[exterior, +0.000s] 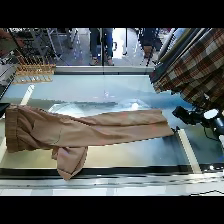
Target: Fold the clothes and pants, and hang the long-sleeved shirts on hangers.
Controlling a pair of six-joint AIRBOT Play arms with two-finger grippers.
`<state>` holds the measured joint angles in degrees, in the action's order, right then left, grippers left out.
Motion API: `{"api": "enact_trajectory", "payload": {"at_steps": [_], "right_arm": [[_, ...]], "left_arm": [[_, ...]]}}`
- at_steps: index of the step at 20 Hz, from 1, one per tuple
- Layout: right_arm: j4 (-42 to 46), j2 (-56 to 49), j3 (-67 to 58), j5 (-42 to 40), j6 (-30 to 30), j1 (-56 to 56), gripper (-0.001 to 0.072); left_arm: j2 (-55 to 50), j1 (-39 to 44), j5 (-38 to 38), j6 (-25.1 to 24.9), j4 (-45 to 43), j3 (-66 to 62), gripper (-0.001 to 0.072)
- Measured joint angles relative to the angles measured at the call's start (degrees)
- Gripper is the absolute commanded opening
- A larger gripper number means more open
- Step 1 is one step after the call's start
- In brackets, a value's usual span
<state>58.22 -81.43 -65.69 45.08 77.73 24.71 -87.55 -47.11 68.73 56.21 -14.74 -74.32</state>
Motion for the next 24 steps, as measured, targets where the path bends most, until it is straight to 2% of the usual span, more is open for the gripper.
{"api": "enact_trajectory", "payload": {"at_steps": [5, 8, 12, 14, 17, 20, 21, 22, 24], "right_arm": [[-7.56, -9.27, -4.31, 7.52, -15.56, 5.40, 0.0443], [-10.47, -14.51, -8.31, 7.41, -21.33, 4.79, 0.0443], [-12.04, -22.36, -18.01, 6.25, -23.21, 2.69, 0.0442], [-12.31, -26.53, -22.95, 8.15, -22.71, 1.57, 0.0441], [-11.93, -32.00, -28.50, 12.48, -21.22, 0.17, 0.0393], [-11.69, -34.99, -31.45, 15.72, -20.81, -0.87, 0.0198], [-11.65, -35.56, -32.09, 16.26, -20.79, -1.09, 0.0090], [-11.23, -35.95, -32.59, 16.57, -20.57, -1.20, 0.0019], [-10.58, -36.41, -33.79, 17.16, -20.13, -1.33, 0.0018]], "left_arm": [[-0.52, 0.48, 0.00, -0.04, -0.15, 0.00, 0.0015], [-0.59, 0.76, 0.00, -0.04, -0.24, 0.00, 0.0016], [-0.61, 0.90, 0.02, -0.07, -0.26, 0.00, 0.0016], [-0.61, 0.90, 0.02, -0.07, -0.26, 0.00, 0.0016], [-0.61, 0.90, 0.04, -0.07, -0.26, 0.00, 0.0016], [-0.61, 0.90, 0.04, -0.07, -0.26, 0.00, 0.0016], [-0.61, 0.90, 0.04, -0.07, -0.26, 0.00, 0.0016], [-0.61, 0.90, 0.13, -0.07, -0.26, 0.00, 0.0017], [-0.61, 0.90, 0.61, -0.07, -0.24, 0.00, 0.0016]]}}
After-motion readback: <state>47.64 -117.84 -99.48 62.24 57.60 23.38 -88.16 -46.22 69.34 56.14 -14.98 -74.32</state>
